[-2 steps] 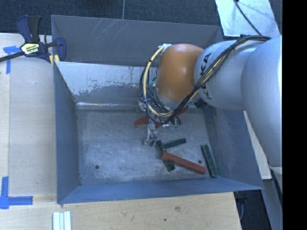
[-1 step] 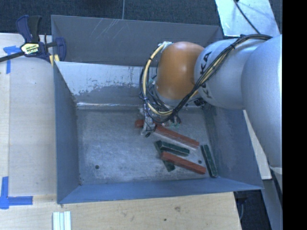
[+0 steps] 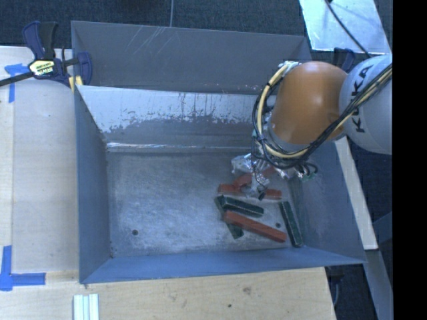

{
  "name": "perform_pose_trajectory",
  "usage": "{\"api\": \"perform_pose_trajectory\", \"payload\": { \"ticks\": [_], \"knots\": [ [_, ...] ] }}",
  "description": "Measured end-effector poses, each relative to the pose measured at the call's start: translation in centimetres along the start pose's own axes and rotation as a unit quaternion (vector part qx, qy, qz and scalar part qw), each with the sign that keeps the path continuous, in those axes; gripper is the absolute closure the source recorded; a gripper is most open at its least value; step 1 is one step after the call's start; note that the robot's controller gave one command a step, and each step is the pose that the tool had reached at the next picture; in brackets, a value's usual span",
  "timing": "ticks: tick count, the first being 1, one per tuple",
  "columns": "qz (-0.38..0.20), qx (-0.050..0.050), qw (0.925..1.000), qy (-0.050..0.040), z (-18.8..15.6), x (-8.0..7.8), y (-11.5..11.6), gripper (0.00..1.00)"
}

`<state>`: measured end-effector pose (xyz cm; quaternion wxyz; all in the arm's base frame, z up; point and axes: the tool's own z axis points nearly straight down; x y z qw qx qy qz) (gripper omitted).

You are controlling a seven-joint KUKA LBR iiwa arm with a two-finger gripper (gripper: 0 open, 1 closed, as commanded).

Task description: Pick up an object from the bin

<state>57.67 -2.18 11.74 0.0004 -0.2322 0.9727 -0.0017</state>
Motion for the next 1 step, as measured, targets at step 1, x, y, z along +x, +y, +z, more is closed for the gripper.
{"api": "perform_pose_trajectory", "payload": {
  "ticks": [1],
  "knots": [
    [-0.02, 0.001, 0.9998, -0.005, -9.73, 1.23, 2.25, 1.0]
  ]
}}
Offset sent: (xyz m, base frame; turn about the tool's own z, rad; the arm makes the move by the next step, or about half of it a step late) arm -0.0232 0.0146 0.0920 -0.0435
